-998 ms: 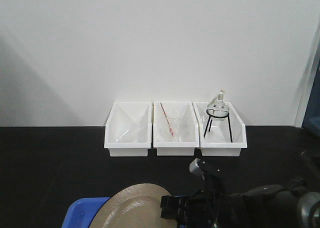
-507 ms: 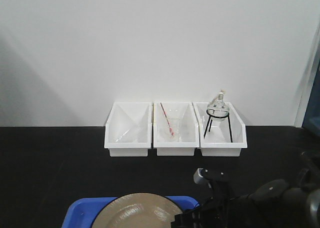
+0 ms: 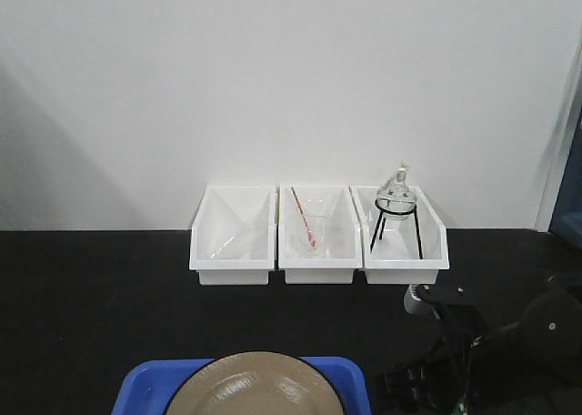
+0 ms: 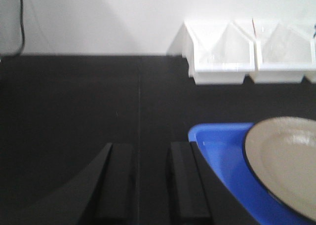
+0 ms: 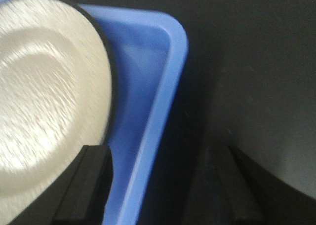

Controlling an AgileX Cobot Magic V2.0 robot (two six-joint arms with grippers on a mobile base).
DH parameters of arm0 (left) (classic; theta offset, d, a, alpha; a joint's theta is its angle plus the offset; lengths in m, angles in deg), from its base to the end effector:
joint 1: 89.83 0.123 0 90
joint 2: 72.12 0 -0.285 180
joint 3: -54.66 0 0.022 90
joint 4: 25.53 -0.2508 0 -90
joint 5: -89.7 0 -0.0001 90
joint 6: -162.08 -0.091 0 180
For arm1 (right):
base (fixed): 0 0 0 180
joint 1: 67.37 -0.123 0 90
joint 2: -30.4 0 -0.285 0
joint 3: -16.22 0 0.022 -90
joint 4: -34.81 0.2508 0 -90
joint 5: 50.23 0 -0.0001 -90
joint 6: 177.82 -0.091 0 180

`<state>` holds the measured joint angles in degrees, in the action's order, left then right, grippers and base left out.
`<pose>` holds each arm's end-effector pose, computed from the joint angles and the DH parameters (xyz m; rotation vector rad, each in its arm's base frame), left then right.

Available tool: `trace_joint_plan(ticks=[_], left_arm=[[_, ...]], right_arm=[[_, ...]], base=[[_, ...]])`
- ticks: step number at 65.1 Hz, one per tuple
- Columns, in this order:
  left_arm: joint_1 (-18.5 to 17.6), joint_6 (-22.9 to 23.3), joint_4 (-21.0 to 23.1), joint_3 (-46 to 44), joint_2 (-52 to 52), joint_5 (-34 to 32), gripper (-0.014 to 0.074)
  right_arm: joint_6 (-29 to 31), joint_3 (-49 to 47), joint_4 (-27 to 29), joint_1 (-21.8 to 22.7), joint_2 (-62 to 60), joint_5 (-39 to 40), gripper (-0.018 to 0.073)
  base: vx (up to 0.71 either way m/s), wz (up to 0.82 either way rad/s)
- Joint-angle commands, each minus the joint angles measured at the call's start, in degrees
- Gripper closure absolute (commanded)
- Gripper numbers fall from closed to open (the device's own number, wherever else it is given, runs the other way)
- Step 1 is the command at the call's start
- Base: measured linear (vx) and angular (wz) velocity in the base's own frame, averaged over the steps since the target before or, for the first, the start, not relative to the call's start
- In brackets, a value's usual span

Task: Place disk in tray to left cabinet
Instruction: 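Carry the plate over the blue tray and lower it in, then release the plate and move both grippers to the tray's short edges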

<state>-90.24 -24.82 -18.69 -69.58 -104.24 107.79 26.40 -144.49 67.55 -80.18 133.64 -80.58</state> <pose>0.0959 -0.0041 0.2809 0.0388 1.8470 -0.0343 0.3201 0.0983 0.2092 -0.2832 2.5926 0.4703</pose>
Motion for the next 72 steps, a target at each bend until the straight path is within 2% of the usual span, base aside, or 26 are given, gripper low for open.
trace_joint_plan(ticks=[1,6,18,23,31,45,65,72], left_arm=[[0.1,0.2,2.7,-2.9,-4.3,-3.0,0.0267],[0.1,0.2,5.2,-5.2,-8.6,-2.8,0.0267],[0.1,-0.3,10.6,-13.0,-20.2,2.4,0.0269],[0.0,-2.0,12.6,-16.7,-26.1,5.3,0.0269],[0.0,-6.2,17.5,-22.4,-35.1,9.2,0.0269],[0.0,-17.3,28.4,-31.2,-50.4,14.8,0.0269],[0.0,-29.1,39.7,-35.3,-65.9,17.5,0.0269],[0.0,-32.1,41.7,-35.3,-69.5,17.4,0.0269]], right_arm=[[-9.6,-1.4,-7.1,0.2,-2.6,-1.7,0.0083],[-12.5,-1.3,-7.0,0.2,-2.6,-1.4,0.0083],[-12.6,-1.3,-5.2,0.2,-2.6,-0.3,0.0083],[-12.6,-1.3,-4.5,0.2,-2.6,0.6,0.0083],[-12.5,-1.3,-3.2,0.2,-2.6,1.0,0.0083],[-8.6,-1.4,-3.2,0.2,-2.0,1.0,0.0083],[-8.5,-1.4,-0.8,0.2,3.5,1.0,0.0083],[-7.8,-1.4,-0.8,0.2,5.4,1.2,0.0083]], base=[[0.00,0.00],[0.00,0.00],[0.00,0.00],[0.00,0.00],[0.00,0.00],[0.00,0.00],[0.00,0.00],[0.00,0.00]])
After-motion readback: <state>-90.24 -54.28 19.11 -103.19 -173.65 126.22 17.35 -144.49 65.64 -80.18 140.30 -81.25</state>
